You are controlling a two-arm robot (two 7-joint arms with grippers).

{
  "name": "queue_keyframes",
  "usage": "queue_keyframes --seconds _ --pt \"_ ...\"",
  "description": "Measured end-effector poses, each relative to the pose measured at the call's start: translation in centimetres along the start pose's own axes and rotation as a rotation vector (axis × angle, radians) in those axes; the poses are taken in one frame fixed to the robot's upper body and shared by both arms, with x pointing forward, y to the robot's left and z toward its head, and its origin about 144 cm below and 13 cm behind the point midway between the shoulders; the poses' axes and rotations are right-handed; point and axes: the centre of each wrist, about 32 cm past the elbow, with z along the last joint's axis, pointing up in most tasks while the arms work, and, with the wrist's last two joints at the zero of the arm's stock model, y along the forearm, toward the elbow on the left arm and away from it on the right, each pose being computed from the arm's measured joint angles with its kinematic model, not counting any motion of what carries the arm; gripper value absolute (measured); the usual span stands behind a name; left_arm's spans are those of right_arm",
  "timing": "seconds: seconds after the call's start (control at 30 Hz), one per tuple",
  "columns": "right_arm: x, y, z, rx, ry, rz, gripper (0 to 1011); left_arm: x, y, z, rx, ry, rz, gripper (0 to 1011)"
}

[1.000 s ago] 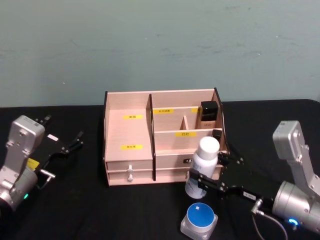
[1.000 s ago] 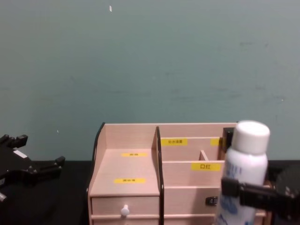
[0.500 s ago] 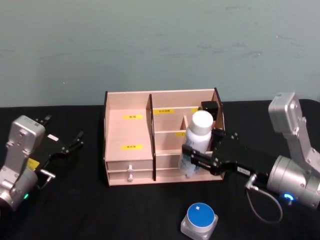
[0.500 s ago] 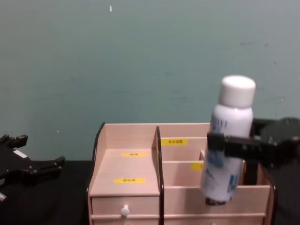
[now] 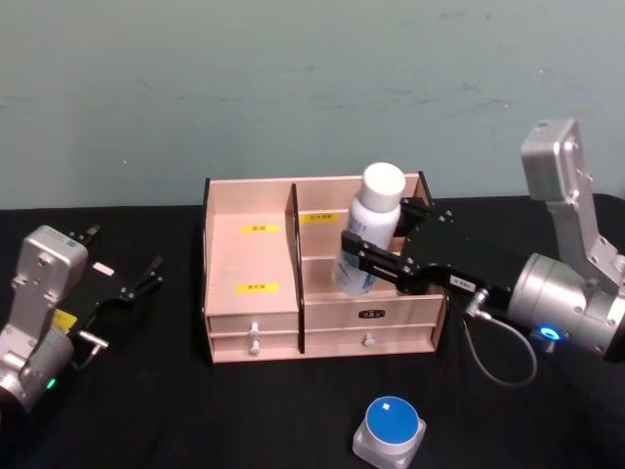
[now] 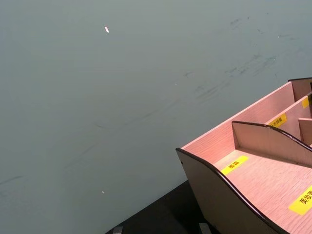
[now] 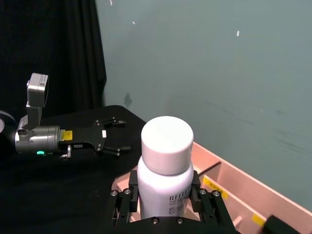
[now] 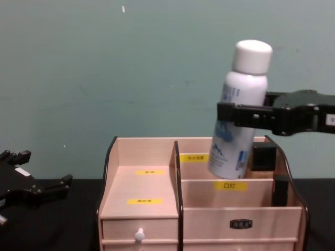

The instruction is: Pick up the facial cleanser and watermelon frost from the table and place them into the tiered storage box.

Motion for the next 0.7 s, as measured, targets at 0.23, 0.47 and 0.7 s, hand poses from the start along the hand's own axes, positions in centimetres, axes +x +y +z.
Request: queue_keyframes --seconds 0.23,0.47,0.7 --pt "0.8 1.5 0.4 -0.003 0.001 0.007 592 0.0 0.0 0.0 0.0 0.0 0.0 1010" --pt "1.8 3.2 0.2 -0.016 0.005 0.003 592 0.0 0.0 0.0 0.0 0.0 0.0 1010" --pt "2.8 5.1 0.1 -0.032 0.006 0.0 592 0.0 0.0 0.0 0.0 0.0 0.0 1010"
